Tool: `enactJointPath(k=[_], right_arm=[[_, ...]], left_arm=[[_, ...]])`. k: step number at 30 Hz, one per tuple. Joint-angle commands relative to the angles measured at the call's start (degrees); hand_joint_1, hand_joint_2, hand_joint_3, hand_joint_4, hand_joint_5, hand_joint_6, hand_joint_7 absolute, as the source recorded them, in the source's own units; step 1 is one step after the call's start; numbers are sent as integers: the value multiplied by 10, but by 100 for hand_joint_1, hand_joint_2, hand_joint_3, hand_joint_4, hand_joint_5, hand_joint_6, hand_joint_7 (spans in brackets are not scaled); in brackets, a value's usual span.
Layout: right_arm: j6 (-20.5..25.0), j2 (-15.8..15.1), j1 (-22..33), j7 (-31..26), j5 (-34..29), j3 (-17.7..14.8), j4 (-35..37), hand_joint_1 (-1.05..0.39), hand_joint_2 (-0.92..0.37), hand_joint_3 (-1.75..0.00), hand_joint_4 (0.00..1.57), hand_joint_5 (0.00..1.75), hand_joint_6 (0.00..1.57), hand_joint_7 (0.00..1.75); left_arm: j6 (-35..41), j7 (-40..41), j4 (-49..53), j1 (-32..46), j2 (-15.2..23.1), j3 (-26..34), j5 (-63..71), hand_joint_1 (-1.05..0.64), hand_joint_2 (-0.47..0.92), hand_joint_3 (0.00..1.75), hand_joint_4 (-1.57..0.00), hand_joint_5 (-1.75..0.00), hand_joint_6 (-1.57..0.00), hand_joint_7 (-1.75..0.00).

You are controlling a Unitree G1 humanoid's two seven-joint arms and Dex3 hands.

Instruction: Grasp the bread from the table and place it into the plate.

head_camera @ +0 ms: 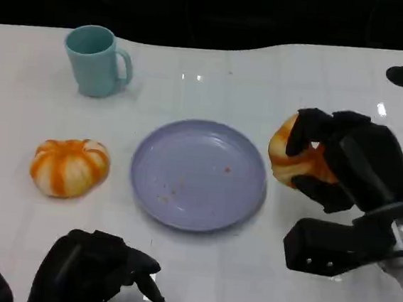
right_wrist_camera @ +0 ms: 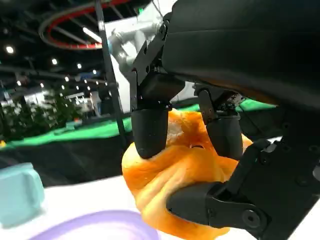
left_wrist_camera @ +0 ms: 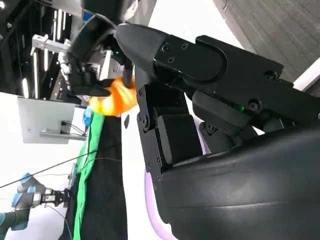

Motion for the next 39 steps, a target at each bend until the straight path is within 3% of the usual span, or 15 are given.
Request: enactJointPath(k=[1,10,25,26,27,29,30,33,36,39], right_arm=[[-19,4,-19,18,20,-9,-23,-13,-23,-141,100,175,74,175],[-50,43,-62,61,18,19,11,-16,-22,-142,100,175,79,167],[-65,119,-129,79,19,62,165,-13,-28,-129,98,175,78,167],[-70,123,-129,82,26,61,176,-14,-33,-122,92,174,81,136],[-73,126,-130,85,32,59,184,-17,-44,-102,88,154,87,90],[-76,126,-128,104,40,60,188,-20,-56,-80,82,140,87,46],[-76,124,-127,120,43,62,187,-24,-64,-69,61,118,76,24],[-77,114,-125,156,38,72,179,-38,-88,-31,27,58,51,3],[-77,109,-123,189,40,76,172,-50,-92,-31,6,44,34,0],[-74,108,-114,223,55,72,158,-58,-92,-36,1,34,24,0]], left_arm=[[-3,2,7,-1,7,2,2,-95,90,0,-121,-90,-153,0],[-8,6,11,-3,3,-1,8,-96,91,0,-121,-91,-154,-1],[-7,9,7,1,2,-9,9,-97,90,0,-122,-93,-155,-1],[-7,9,7,2,2,-9,9,-96,90,0,-122,-92,-154,-1],[-7,9,7,2,2,-10,9,-96,90,0,-121,-92,-154,-1],[-8,10,7,2,2,-10,10,-96,90,0,-121,-92,-154,-1],[-8,10,7,2,1,-10,10,-95,90,0,-121,-92,-154,-1],[-7,10,7,2,1,-11,9,-96,90,0,-121,-92,-154,0],[-7,11,7,2,1,-11,9,-96,90,0,-121,-92,-154,0],[-12,11,10,1,2,-11,12,-96,90,0,-121,-92,-154,0]])
